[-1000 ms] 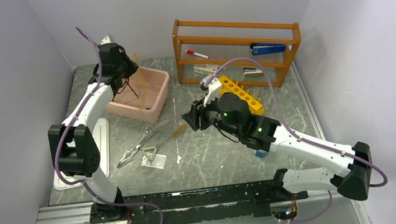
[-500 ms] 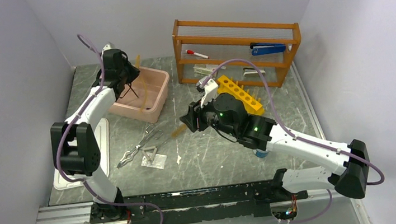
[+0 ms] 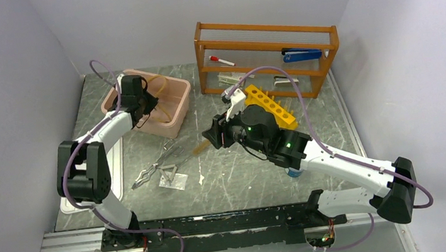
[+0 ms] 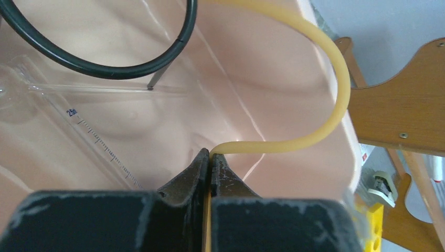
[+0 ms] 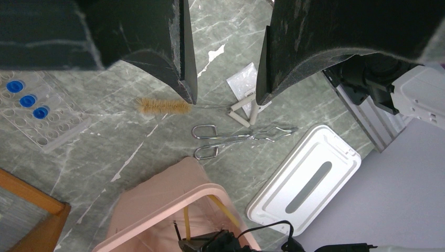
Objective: Organize the chemistry lab equipment
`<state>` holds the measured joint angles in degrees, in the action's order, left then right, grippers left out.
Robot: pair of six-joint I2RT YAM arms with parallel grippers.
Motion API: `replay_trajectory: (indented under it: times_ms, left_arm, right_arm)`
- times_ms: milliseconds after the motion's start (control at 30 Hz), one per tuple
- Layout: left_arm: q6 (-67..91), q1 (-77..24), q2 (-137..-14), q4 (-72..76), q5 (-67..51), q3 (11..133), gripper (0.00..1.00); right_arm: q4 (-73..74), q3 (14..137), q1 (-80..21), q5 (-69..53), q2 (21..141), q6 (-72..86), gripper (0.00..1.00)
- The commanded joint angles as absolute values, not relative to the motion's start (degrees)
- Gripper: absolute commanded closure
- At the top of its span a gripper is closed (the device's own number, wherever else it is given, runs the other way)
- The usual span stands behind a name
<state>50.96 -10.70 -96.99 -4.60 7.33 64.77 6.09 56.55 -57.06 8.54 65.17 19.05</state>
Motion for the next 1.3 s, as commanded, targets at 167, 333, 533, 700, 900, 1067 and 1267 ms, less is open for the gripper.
replay_trajectory:
  times_ms: [167,333,533,700,900,1067,1267]
  left_arm:
    - [51.10,-10.38,-93.93,-4.05,1.52,67.12,0.89]
    - [48.67,-10.37,-92.70,-7.32,1.46,67.80,0.67]
    - [41.63,-10.37,-90.47,-12.97,5.37,71.72,0.42]
    - [36.57,-10.37,-88.72,-15.97,8.43,75.64,0.36]
    - [30.04,-10.37,-86.66,-17.94,2.12,78.37,0.39]
    - [22.45,-10.37,-81.54,-24.03,-3.23,77.52,0.38]
    - [11.60,-10.45,-72.71,-30.43,-14.43,69.35,0.32]
  right_arm:
    - [4.57,56.43,-56.91,8.17,64.52,19.32,0.52]
    - [4.44,56.03,-56.86,8.35,64.13,19.38,0.51]
    - [4.13,55.98,-56.87,8.26,64.29,19.18,0.52]
    - [3.89,56.16,-56.89,8.16,64.51,18.98,0.51]
    - [4.15,56.34,-56.83,8.36,64.88,18.81,0.51]
    - [4.80,57.20,-56.94,8.24,66.98,18.54,0.51]
    - [7.24,59.32,-56.93,8.90,73.83,19.75,0.51]
